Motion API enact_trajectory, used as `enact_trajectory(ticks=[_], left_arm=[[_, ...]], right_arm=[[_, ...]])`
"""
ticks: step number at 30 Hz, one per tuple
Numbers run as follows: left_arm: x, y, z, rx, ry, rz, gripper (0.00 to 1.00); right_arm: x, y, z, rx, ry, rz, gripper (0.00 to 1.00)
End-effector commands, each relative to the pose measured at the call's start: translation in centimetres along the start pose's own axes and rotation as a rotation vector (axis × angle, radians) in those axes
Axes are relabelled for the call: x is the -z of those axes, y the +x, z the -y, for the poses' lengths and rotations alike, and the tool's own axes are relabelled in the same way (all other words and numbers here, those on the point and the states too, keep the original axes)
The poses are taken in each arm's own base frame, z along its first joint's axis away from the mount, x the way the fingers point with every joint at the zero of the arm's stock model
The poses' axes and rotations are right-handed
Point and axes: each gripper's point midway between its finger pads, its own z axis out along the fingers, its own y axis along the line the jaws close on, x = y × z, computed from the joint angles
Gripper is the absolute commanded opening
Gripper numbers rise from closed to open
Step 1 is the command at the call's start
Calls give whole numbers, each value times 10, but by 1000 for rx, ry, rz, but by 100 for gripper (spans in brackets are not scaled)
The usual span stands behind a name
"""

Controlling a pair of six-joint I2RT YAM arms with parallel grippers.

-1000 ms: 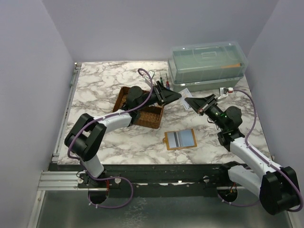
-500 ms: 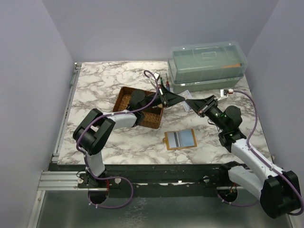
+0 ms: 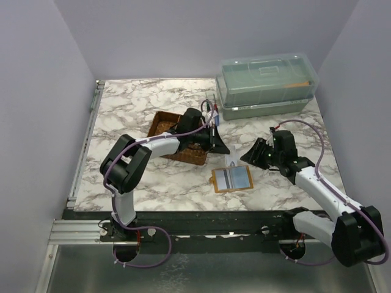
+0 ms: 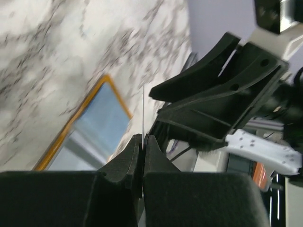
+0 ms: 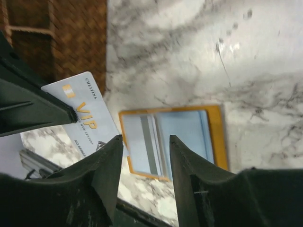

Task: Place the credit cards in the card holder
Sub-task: Insert the credit card into the card holder.

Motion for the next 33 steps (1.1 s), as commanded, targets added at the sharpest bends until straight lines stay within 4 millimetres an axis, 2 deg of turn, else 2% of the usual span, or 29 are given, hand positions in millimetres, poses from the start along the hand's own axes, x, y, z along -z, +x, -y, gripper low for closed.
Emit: enact_trajectory(ticks=[1,5,8,13,16,19,24,26,31,33], left_arm=[[10,59,-43,83,-121,-265,0],[5,70,-46,148,-121,-332,0],[-1,77,-52,178,-141,-365,0],[-12,88,-57,198,-172,-403,0],[-16,93,-63,200,-217,-399,0],[-14,88,-72,161,-293,-335,0],[-7,72,-81,92,-391,-233,0],[-2,64,-86,67,-429,-199,0],[31,41,-128,70,-582,-156,0],[49,26,-146,33,-677,-121,0]], right_arm=[[-2,44,13,58,-13,-217,40],[-11,59,14,53,-57,-291,27],[-20,63,22,43,-24,-320,15],[-31,63,48,27,107,-315,1],[-33,64,58,-1,164,-302,0],[-33,63,61,-11,182,-288,0],[-34,61,47,9,98,-293,0],[-37,61,38,9,48,-298,4],[-39,48,22,19,1,-280,6],[-38,40,17,29,-5,-257,6]])
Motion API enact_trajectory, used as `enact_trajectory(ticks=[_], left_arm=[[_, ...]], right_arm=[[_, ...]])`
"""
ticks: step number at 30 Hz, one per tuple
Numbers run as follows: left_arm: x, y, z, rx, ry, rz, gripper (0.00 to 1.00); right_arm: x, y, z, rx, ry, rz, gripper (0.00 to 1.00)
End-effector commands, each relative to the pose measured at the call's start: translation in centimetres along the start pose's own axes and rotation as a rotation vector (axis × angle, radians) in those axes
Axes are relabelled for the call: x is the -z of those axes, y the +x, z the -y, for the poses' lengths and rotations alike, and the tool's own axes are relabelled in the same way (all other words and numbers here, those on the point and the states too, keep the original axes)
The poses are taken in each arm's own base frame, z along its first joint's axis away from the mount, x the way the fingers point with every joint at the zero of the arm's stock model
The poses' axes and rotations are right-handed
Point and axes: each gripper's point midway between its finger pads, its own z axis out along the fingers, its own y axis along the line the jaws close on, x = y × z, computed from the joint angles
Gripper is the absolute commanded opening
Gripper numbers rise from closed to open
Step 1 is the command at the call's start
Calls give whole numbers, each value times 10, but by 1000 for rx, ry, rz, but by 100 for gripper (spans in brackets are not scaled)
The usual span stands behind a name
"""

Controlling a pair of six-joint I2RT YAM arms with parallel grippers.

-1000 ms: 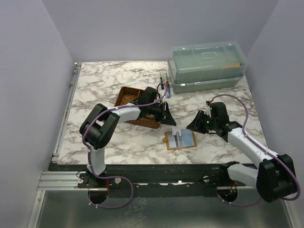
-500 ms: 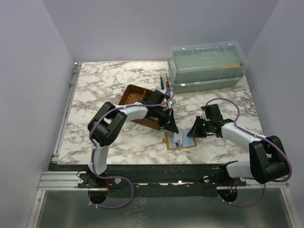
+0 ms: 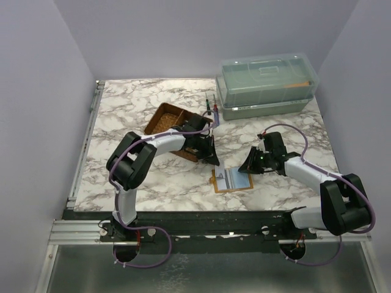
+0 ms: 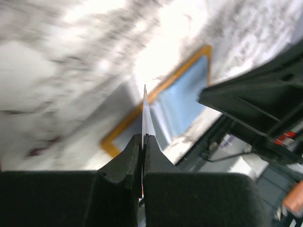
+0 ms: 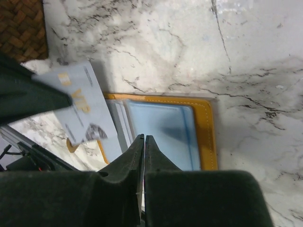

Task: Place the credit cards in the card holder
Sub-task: Insert the credit card into the card holder.

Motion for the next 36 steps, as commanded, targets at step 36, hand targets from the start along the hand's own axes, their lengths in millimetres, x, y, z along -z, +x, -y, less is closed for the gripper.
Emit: enact_trajectory(ticks=[36], left_arm=[[-25,64,19,55,133,-275,0]], right_arm=[[-8,5,33,-71,148,15,4]])
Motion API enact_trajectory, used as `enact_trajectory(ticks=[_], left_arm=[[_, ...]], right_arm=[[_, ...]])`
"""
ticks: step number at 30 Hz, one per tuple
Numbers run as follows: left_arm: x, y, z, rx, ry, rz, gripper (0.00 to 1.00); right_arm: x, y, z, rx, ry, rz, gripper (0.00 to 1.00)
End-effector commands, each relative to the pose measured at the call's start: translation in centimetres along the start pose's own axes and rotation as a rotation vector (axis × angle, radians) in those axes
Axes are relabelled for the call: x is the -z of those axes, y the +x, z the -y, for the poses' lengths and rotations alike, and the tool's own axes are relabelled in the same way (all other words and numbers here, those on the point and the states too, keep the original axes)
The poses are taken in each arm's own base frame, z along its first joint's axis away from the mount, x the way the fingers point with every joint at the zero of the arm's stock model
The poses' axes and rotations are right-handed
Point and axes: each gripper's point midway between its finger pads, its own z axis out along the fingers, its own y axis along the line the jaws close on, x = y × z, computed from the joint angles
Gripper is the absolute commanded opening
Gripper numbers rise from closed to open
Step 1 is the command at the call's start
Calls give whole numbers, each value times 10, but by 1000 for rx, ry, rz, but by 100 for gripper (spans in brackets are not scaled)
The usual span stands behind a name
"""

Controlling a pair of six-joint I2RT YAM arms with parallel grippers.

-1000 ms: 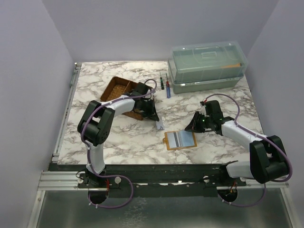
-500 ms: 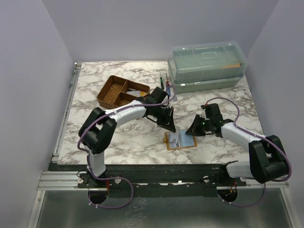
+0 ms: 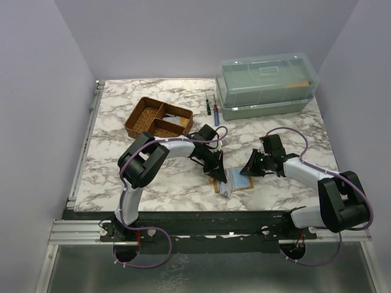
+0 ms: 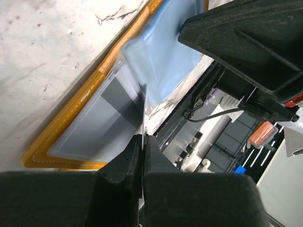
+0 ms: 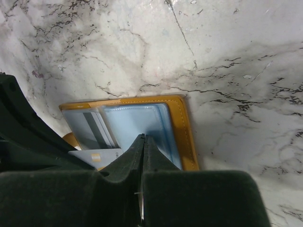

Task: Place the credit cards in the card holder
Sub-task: Insert the credit card into the card holder.

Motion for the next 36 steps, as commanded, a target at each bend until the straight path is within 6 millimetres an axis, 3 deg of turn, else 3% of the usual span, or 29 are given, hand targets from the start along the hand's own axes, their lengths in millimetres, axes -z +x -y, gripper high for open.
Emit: enact_trajectory(ticks=[1,36], left_arm=[[-5,0,0,12,24,1,0],[-9,-52,-13,104,88,186,0]], right_arm=[[-3,2,14,1,61,1,4],[-2,9,15,-17,48,-3,2]])
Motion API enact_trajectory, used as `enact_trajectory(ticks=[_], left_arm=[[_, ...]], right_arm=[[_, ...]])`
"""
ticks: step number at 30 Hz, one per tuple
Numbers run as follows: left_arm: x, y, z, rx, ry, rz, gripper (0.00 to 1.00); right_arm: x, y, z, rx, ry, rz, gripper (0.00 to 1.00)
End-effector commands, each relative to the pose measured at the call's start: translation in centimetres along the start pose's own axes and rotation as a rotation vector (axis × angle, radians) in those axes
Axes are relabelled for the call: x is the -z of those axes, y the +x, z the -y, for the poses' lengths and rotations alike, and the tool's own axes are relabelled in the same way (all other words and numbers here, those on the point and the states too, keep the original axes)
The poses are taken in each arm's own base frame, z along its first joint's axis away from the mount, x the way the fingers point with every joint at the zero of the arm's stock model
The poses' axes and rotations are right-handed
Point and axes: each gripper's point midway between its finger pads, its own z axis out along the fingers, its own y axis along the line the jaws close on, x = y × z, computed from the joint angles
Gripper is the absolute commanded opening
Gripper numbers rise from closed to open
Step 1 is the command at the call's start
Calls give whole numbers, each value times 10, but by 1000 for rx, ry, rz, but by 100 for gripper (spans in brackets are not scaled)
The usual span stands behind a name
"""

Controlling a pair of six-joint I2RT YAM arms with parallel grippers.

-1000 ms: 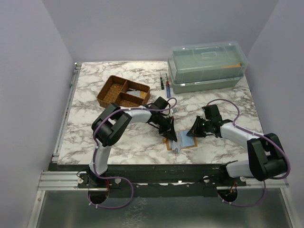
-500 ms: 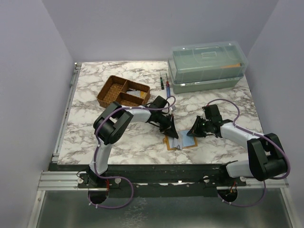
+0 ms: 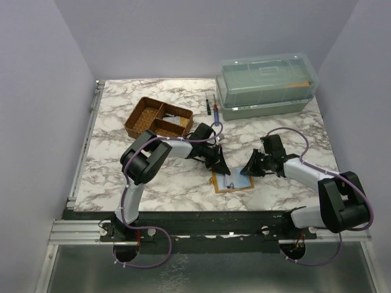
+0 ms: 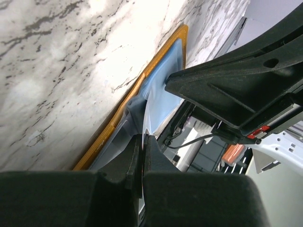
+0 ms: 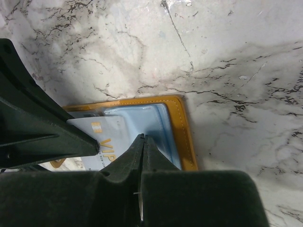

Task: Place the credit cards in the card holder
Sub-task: Insert the credit card into the card holder.

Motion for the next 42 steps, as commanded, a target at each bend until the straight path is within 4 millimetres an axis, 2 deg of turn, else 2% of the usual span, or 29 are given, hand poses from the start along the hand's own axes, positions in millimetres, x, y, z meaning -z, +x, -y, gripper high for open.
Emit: enact_trajectory(ticks=[1,7,13,17,22,29,35,38,42], left_arm=[[-5,-12,-12,23,-18,72,0],[-4,-12,-17,40,-23,108,0],[-4,-15,-21,37,-36,131,0],[-5,-14,-24,40,-40,128,0],[-5,-15,-27,45,-52,143,0],[-10,-26,-21,42,-31,230,0],[-15,-31,-6,-1,-11,307,1],[-15,-27,-6,-14,-19,286,5],[-13,-20,-17,-51,-98,238,18]], right_arm=[[-2,9,14,-15,45,-10,2],[2,6,13,-32,58,-3,4],[19,-6,18,-32,144,43,25],[24,-3,24,-45,175,45,29],[16,8,25,-69,156,5,27],[8,17,8,-94,34,-34,19],[9,18,8,-111,28,-26,15],[8,18,12,-112,39,-19,15],[6,15,14,-81,53,-11,15]])
